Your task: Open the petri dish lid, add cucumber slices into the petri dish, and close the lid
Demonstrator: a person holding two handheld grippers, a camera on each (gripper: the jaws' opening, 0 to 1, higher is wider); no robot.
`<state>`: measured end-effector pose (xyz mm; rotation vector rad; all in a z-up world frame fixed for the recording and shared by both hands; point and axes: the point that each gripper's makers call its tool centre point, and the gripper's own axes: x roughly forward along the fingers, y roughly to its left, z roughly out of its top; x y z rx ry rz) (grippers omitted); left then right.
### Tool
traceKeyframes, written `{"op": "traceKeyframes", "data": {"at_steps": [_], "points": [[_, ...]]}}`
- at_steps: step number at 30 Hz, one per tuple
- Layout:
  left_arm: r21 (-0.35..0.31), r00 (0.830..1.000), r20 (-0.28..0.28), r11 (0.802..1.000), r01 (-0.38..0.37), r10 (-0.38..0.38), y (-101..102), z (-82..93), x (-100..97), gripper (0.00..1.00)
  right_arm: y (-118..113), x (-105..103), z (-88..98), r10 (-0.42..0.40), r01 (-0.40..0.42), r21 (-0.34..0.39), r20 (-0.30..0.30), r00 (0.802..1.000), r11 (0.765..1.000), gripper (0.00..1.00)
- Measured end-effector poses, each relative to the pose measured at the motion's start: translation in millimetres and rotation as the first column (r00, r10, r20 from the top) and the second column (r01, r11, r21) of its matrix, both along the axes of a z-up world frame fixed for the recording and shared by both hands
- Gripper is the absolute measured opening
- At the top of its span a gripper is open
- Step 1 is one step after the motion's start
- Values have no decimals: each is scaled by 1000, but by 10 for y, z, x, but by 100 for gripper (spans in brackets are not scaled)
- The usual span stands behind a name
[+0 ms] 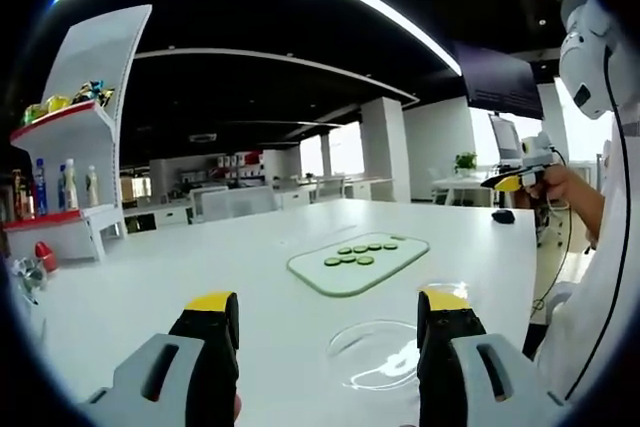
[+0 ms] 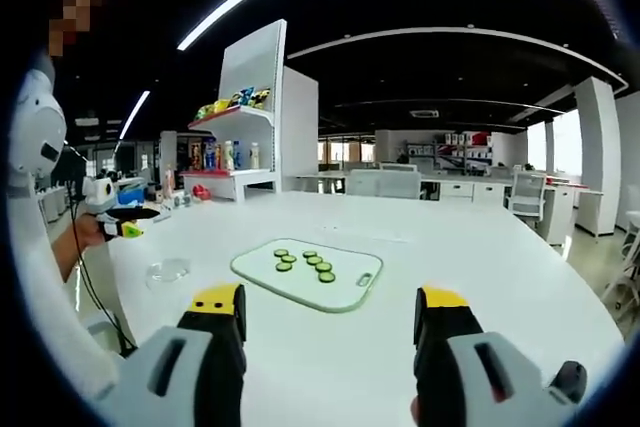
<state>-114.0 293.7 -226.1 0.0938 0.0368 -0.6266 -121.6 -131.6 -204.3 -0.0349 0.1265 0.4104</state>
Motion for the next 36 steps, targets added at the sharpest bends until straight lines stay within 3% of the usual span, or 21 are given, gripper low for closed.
{"op": "traceKeyframes", "data": {"at_steps": [20,30,36], "points": [[-4,1000,8,1000,28,-28,3,15,-44,73,164,21,-61,33,-34,-32,-44,998,999,66],[12,999,-6,999,38,-38,-5,-58,-59,74,211,118,-121,29,-32,-38,-94,995,999,65],[40,999,-24,999,31,-30,5,-106,-53,74,292,180,-59,44,-49,-55,-90,995,997,65]]}}
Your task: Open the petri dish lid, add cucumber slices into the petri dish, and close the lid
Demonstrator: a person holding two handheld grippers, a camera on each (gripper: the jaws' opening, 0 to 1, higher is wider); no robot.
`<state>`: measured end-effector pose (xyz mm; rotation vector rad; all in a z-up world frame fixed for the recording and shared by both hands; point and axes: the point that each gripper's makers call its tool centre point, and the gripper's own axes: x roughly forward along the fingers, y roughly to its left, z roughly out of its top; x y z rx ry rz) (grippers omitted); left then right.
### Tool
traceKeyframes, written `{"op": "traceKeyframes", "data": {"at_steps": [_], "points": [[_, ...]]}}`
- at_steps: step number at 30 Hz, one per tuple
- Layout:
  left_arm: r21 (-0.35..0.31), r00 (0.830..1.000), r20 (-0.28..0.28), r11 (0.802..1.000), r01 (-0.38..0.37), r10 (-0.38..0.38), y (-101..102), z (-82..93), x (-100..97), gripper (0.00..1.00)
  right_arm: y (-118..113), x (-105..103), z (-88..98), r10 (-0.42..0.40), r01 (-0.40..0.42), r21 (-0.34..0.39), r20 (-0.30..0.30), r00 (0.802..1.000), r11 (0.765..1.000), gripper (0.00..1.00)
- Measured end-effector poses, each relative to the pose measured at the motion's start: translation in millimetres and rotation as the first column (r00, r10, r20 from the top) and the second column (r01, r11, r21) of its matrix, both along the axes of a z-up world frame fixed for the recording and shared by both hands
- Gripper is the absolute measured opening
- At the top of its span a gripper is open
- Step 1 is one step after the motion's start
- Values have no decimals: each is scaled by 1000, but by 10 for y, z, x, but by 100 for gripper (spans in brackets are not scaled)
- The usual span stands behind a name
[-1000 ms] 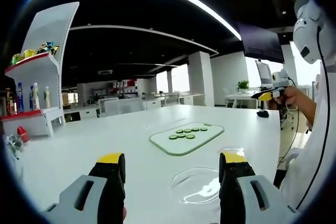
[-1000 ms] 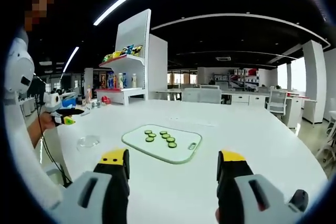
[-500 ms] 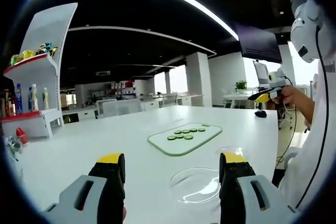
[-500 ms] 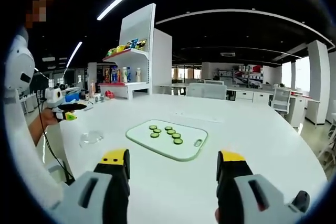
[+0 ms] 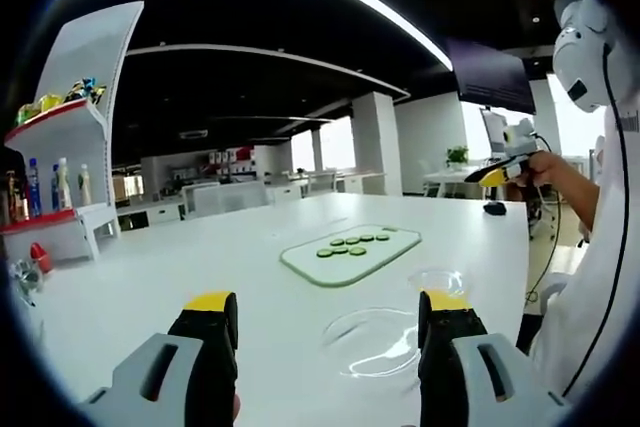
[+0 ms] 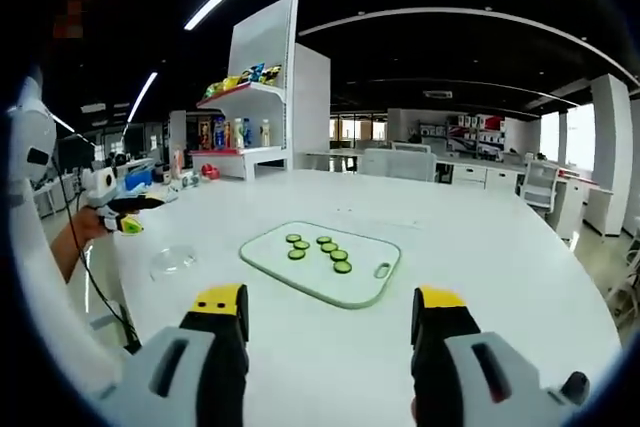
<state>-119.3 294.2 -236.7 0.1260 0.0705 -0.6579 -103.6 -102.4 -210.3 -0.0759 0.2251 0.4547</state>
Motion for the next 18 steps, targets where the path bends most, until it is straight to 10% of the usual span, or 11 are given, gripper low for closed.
{"op": "traceKeyframes", "data": {"at_steps": [18], "points": [[29,1000,-13,1000,-1,1,-16,-50,-2,74,191,200,31,43,-44,-21,-8,999,999,62]]}}
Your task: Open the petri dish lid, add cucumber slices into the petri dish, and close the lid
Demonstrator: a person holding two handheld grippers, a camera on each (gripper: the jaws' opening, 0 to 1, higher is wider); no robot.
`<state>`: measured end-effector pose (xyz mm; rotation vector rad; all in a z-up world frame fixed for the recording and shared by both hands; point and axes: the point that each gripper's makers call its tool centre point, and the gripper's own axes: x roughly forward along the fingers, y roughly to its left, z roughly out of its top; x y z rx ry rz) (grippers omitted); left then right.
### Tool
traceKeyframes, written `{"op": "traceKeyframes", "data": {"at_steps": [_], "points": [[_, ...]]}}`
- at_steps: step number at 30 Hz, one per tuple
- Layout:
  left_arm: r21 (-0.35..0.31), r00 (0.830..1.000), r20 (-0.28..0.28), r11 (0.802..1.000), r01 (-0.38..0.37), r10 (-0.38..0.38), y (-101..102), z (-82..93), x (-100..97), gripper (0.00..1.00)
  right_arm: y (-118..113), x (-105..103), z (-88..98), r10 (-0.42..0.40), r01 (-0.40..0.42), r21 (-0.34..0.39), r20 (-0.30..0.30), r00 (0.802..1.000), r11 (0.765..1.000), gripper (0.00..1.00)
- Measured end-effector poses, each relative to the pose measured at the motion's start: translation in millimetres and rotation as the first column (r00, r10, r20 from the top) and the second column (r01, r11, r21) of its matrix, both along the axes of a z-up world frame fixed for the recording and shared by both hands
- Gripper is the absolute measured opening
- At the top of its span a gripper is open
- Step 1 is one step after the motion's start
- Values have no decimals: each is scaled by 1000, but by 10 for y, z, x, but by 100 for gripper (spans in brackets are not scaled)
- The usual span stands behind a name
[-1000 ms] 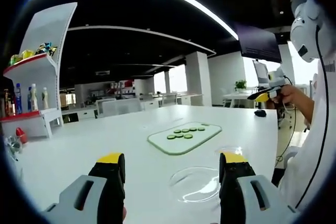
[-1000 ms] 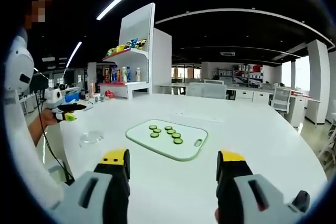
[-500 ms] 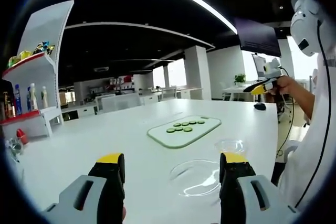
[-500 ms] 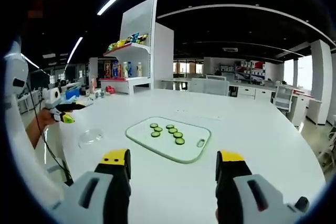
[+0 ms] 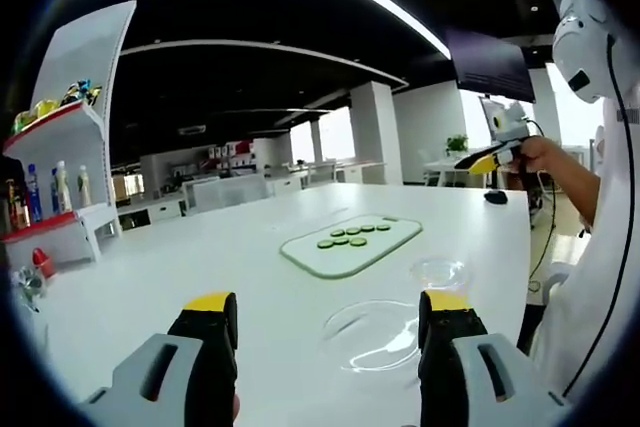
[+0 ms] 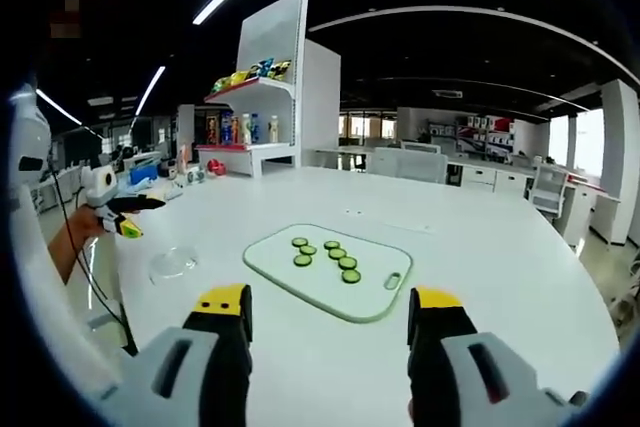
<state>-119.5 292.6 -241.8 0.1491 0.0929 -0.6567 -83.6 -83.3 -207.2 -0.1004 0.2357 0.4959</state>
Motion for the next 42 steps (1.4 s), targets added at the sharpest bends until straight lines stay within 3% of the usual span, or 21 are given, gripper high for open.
{"op": "traceKeyframes", "data": {"at_steps": [19,33,42], "points": [[8,999,-27,1000,20,-20,-20,-103,20,74,341,318,93,65,-65,-25,-11,998,998,61],[5,999,-31,1000,10,-10,48,-101,37,74,633,514,17,136,-142,-123,-60,989,982,60],[2,999,-36,1000,6,-5,31,-125,56,74,727,645,-71,156,-165,-116,-90,984,979,58]]}}
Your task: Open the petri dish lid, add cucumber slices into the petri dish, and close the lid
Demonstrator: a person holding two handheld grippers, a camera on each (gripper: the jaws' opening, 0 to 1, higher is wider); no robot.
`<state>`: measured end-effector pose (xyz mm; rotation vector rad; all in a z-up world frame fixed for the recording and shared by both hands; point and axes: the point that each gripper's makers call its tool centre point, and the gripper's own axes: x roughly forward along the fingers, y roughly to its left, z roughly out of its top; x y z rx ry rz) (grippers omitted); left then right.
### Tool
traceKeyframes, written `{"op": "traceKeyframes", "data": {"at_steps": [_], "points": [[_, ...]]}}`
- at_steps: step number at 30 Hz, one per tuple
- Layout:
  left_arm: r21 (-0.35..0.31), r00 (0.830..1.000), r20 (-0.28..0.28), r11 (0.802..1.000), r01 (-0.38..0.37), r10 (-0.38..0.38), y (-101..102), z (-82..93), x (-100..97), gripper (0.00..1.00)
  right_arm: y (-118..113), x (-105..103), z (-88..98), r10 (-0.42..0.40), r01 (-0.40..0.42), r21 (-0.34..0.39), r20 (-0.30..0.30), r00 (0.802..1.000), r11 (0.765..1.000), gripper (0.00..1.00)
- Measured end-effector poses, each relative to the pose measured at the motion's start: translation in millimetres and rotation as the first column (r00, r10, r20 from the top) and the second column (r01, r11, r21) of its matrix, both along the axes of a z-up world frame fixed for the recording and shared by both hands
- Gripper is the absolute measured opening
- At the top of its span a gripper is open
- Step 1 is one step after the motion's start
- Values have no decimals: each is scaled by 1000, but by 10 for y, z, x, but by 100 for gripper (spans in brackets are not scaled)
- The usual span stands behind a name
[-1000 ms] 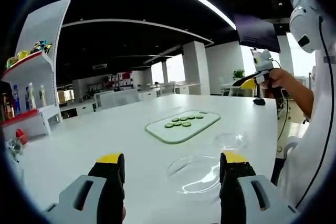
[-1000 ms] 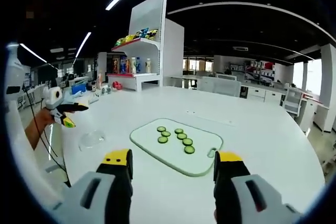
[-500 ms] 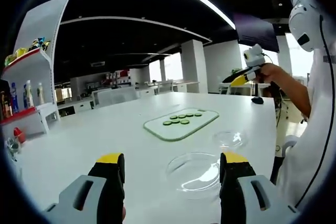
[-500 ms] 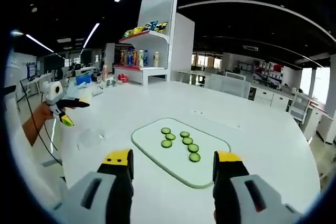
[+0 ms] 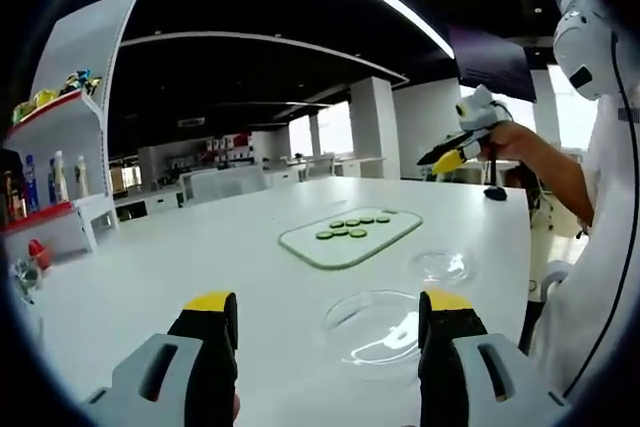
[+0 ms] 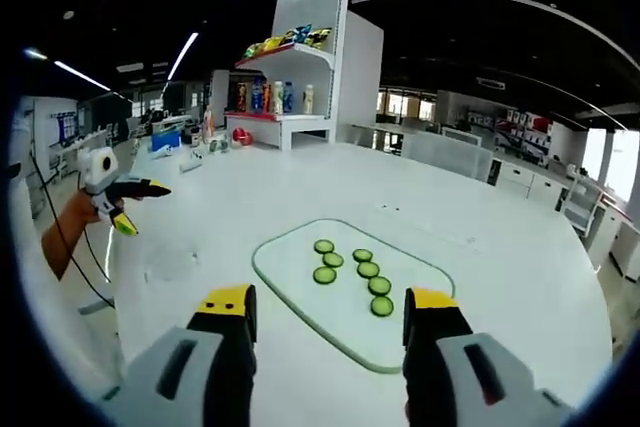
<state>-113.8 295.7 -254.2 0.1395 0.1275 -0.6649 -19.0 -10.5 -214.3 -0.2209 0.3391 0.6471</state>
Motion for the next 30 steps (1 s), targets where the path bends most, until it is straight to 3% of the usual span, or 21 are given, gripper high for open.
{"op": "traceKeyframes", "data": {"at_steps": [15,30], "points": [[-3,1000,-10,1000,0,0,-60,-29,-4,74,249,289,-195,52,-54,-38,-47,998,998,52],[9,1000,-8,1000,6,-6,-76,-8,-31,74,504,398,-393,87,-94,-69,-101,991,993,48]]}}
